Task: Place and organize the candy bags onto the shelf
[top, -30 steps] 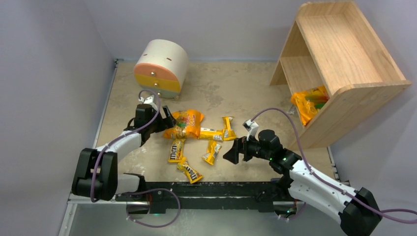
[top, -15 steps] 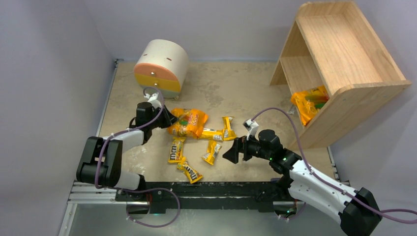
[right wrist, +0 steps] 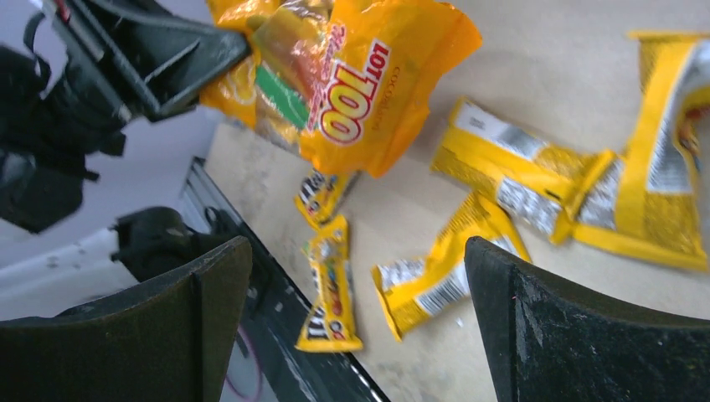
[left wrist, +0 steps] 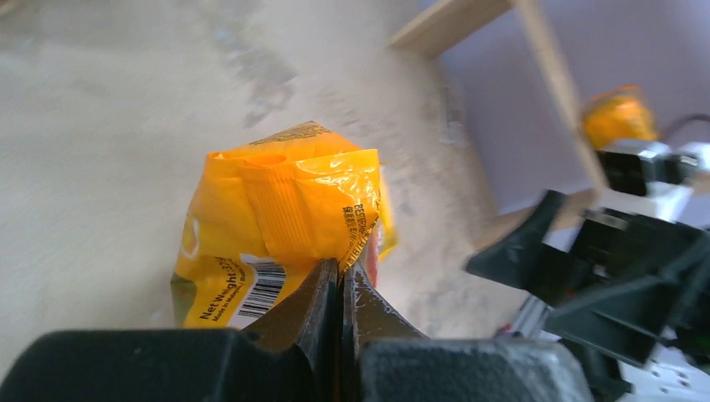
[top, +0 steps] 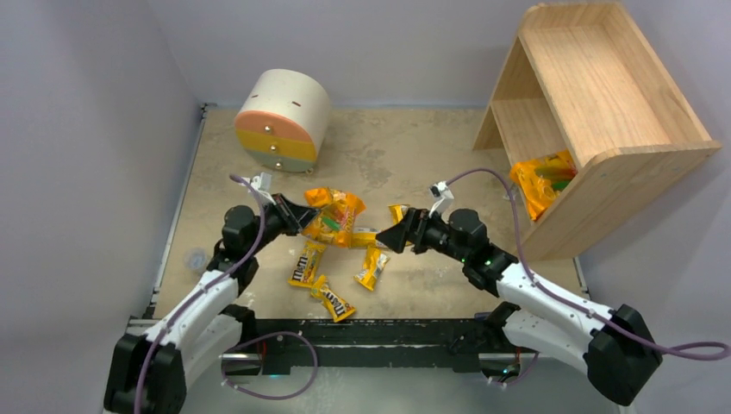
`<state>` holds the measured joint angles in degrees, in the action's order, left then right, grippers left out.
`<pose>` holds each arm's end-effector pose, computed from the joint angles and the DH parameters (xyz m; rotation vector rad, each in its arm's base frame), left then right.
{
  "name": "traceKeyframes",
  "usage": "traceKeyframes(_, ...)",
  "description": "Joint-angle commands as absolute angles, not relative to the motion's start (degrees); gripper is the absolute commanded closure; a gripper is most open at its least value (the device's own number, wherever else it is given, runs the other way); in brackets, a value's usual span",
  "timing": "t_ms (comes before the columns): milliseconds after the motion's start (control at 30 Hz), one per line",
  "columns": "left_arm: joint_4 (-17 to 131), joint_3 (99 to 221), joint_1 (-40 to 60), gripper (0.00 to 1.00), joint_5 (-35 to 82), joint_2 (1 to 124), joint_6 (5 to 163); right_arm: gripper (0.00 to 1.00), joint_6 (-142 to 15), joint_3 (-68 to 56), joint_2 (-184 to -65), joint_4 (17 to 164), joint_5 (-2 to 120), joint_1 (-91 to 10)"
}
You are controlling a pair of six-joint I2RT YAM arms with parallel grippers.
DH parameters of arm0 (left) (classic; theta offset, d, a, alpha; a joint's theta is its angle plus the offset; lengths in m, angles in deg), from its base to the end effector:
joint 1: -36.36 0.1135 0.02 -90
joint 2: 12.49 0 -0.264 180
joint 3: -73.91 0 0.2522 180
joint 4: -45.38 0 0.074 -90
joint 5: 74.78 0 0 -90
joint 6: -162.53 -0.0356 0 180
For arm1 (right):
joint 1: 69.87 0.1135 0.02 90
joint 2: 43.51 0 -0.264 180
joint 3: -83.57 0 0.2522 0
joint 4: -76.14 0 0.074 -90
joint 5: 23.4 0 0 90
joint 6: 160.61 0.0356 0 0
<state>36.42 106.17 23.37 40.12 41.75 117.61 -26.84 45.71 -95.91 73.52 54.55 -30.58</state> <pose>0.1946 -0.0603 0.2094 -0.2035 1.9083 -1.0944 0.1574 0.1384 0.2369 -0.0901 1.9456 1.1967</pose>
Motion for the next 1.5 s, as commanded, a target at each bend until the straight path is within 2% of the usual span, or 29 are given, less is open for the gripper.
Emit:
traceKeyframes(0, 25.9, 107.1, 17.5, 1.00, 34.6, 31.4, 125.6, 0.01, -21.5, 40.9, -99.3, 62.4, 53.2, -30.7)
traceKeyframes(233, 7.0, 104.7, 15.3, 1.00, 37.0, 29.7, 137.1, 0.01, -21.5, 39.8, -102.2, 53.9, 48.8, -29.8)
traceKeyframes(533, -6.5, 105.1, 12.0, 1.00, 37.6, 30.4, 143.0, 0.01, -21.7, 38.6, -104.3, 46.1, 48.3, -28.3)
traceKeyframes(800, -9.9, 107.9, 11.0, 1.00, 40.6, 30.5, 144.8, 0.01, -22.2, 37.1, -104.6, 42.7, 50.2, -28.3)
traceKeyframes(933, -12.2, 106.4, 10.8, 1.00, 40.2, 30.7, 145.9, 0.01, -20.2, 35.6, -104.6, 36.5, 45.6, -28.3)
traceKeyframes(1067, -20.6, 105.6, 10.5, 1.00, 41.0, 33.5, 148.4, 0.01, -15.5, 33.6, -107.1, 30.0, 40.0, -28.0)
traceKeyframes(1200, -24.4, 106.7, 10.3, 1.00, 41.9, 35.7, 150.2, 0.03, -14.7, 31.9, -108.4, 29.5, 37.2, -27.6)
traceKeyframes(1367, -22.2, 106.9, 10.2, 1.00, 41.8, 35.9, 148.2, 0.14, -15.0, 30.7, -108.5, 28.8, 34.7, -26.3)
traceKeyframes(1400, -20.8, 107.2, 10.2, 1.00, 42.0, 35.5, 147.7, 0.20, -15.6, 30.2, -108.3, 29.6, 34.4, -26.0)
traceKeyframes(1467, -16.8, 108.1, 10.2, 1.00, 43.0, 34.7, 145.2, 0.43, -16.9, 29.7, -107.6, 31.3, 34.6, -25.6)
